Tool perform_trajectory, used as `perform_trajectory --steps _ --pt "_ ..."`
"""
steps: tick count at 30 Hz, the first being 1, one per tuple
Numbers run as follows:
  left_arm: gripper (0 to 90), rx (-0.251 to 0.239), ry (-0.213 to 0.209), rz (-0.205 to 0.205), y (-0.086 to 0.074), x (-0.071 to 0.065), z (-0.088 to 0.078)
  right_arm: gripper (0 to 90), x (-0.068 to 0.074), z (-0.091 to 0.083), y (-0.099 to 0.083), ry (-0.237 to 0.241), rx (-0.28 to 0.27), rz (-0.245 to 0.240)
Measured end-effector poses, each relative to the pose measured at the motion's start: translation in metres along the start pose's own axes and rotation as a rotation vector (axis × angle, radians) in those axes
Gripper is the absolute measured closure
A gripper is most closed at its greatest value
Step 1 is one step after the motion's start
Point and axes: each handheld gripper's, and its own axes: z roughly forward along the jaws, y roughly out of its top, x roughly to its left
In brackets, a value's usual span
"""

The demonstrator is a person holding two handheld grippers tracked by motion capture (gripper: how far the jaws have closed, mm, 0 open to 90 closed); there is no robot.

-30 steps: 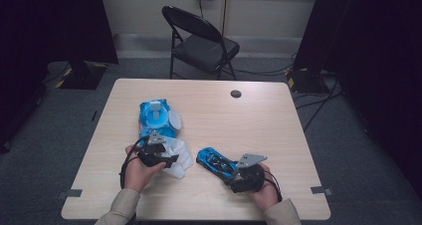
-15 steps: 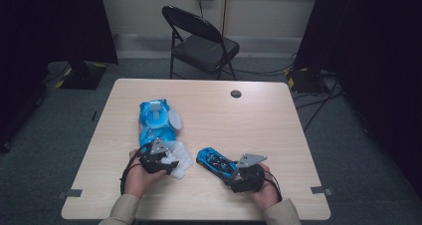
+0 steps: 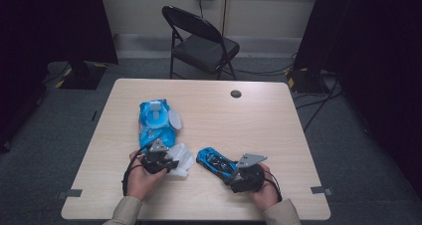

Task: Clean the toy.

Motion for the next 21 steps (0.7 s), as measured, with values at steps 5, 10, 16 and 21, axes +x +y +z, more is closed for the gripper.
perform_trajectory --steps 5,10,16,21 --pt "83.2 -0.083 -0.061 -0.002 0.013 -0.013 -0.010 24.0 0.000 0.000 0.000 0.002 0.000 -0.002" --pt "83.2 -0.146 -0.112 0.030 0.033 -0.034 -0.015 24.1 -0.001 0.000 0.000 0.003 0.002 -0.002" --pt "83.2 -0.151 -0.195 0.083 0.044 -0.058 0.004 24.0 -0.001 0.001 0.001 0.008 0.002 -0.006" --pt "83.1 -0.122 -0.251 0.109 0.046 -0.081 0.031 24.1 -0.002 0.002 0.001 0.009 0.000 -0.008"
